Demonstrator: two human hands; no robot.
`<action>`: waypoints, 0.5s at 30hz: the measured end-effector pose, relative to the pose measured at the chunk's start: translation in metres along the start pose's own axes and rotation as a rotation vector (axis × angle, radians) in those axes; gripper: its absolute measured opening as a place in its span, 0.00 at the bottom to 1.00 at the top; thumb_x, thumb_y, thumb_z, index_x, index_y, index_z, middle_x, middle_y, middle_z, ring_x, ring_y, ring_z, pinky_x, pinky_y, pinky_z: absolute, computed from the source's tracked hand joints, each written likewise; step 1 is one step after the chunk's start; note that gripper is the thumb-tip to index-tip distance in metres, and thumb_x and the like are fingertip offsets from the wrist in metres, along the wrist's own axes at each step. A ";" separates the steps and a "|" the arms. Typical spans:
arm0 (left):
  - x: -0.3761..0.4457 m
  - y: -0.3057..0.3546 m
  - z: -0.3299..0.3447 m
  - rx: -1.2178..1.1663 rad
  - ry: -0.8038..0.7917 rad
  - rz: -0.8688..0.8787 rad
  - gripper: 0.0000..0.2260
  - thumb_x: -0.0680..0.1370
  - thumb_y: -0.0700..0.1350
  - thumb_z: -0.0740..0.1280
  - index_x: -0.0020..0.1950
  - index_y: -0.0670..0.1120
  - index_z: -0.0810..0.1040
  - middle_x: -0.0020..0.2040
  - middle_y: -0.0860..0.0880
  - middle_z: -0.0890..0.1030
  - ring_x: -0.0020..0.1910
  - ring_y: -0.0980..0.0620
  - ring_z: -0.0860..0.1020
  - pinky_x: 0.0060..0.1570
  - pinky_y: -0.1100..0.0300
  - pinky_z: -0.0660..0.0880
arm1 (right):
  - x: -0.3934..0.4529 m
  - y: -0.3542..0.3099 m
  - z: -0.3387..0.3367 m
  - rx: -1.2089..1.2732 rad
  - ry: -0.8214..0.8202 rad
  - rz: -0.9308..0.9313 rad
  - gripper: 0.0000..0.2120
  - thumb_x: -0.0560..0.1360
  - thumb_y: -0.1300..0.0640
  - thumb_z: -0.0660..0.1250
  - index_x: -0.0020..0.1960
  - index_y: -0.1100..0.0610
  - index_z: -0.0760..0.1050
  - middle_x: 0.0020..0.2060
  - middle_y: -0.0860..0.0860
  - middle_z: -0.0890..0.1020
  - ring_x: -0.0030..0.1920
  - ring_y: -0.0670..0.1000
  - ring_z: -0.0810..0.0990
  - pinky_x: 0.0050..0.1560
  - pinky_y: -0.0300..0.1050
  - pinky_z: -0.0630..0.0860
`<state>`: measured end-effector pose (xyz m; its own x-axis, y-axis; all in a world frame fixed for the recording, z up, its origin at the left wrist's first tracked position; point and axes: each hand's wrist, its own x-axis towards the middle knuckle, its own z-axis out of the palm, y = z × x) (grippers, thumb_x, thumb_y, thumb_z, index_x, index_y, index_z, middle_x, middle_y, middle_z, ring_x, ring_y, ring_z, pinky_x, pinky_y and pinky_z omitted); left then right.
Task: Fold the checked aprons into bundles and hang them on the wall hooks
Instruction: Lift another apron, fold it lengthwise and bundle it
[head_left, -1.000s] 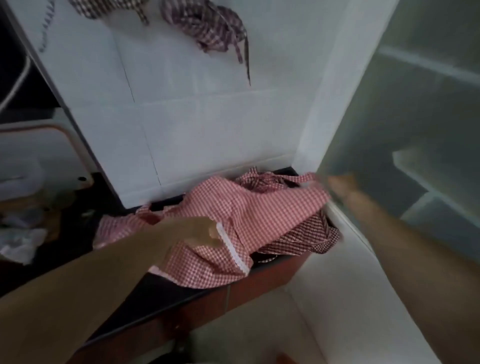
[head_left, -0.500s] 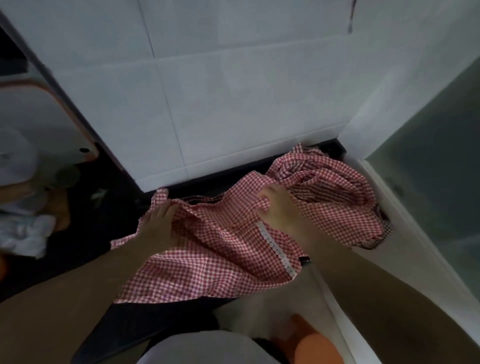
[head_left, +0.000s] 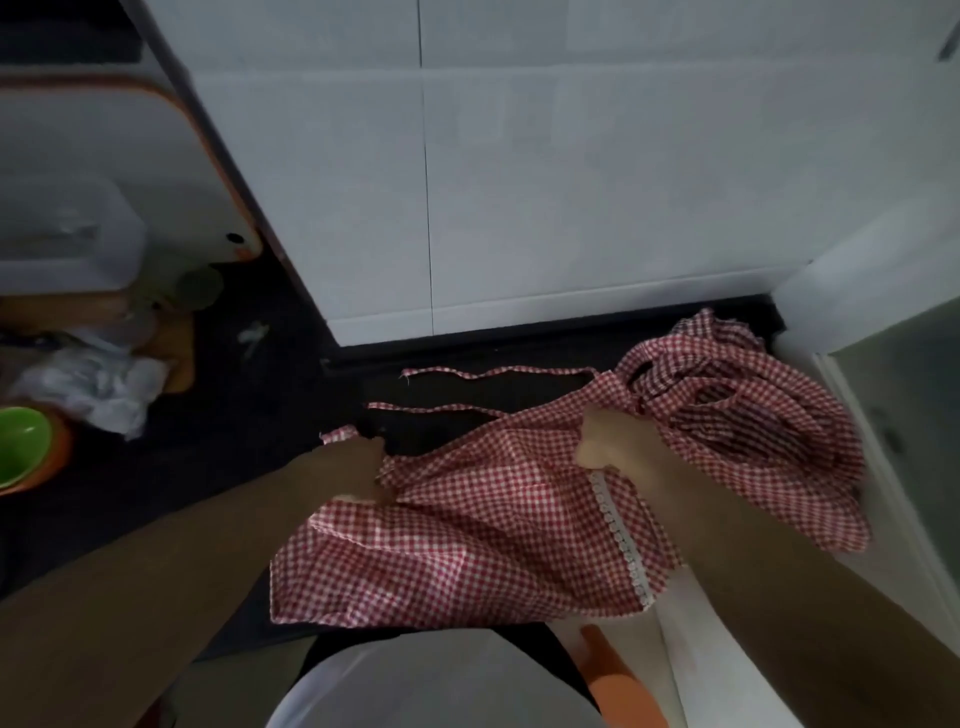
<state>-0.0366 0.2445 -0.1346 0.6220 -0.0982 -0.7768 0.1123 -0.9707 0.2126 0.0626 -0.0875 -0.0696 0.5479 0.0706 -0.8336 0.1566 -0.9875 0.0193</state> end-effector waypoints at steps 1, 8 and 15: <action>-0.007 0.008 -0.002 0.022 0.014 0.017 0.23 0.77 0.58 0.67 0.66 0.44 0.74 0.63 0.47 0.78 0.58 0.48 0.77 0.61 0.52 0.75 | -0.003 -0.011 -0.004 -0.034 0.065 -0.010 0.22 0.79 0.42 0.63 0.67 0.53 0.74 0.64 0.53 0.77 0.59 0.54 0.77 0.66 0.49 0.72; -0.026 0.030 -0.009 -0.356 0.292 0.038 0.10 0.83 0.51 0.61 0.55 0.44 0.73 0.49 0.46 0.80 0.48 0.47 0.80 0.51 0.49 0.77 | 0.005 -0.083 0.029 0.135 0.308 -0.588 0.32 0.74 0.51 0.73 0.75 0.51 0.66 0.72 0.52 0.70 0.71 0.53 0.69 0.73 0.54 0.66; -0.043 0.015 -0.027 -0.338 0.632 -0.068 0.07 0.81 0.48 0.63 0.57 0.49 0.67 0.44 0.46 0.81 0.42 0.43 0.79 0.43 0.49 0.76 | 0.013 -0.080 0.047 0.220 0.535 -0.539 0.13 0.78 0.58 0.69 0.61 0.53 0.72 0.58 0.50 0.76 0.51 0.48 0.77 0.54 0.43 0.77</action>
<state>-0.0402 0.2398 -0.0821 0.9232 0.2047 -0.3253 0.3365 -0.8392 0.4272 0.0183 -0.0148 -0.1077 0.7722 0.5508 -0.3167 0.3780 -0.7989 -0.4678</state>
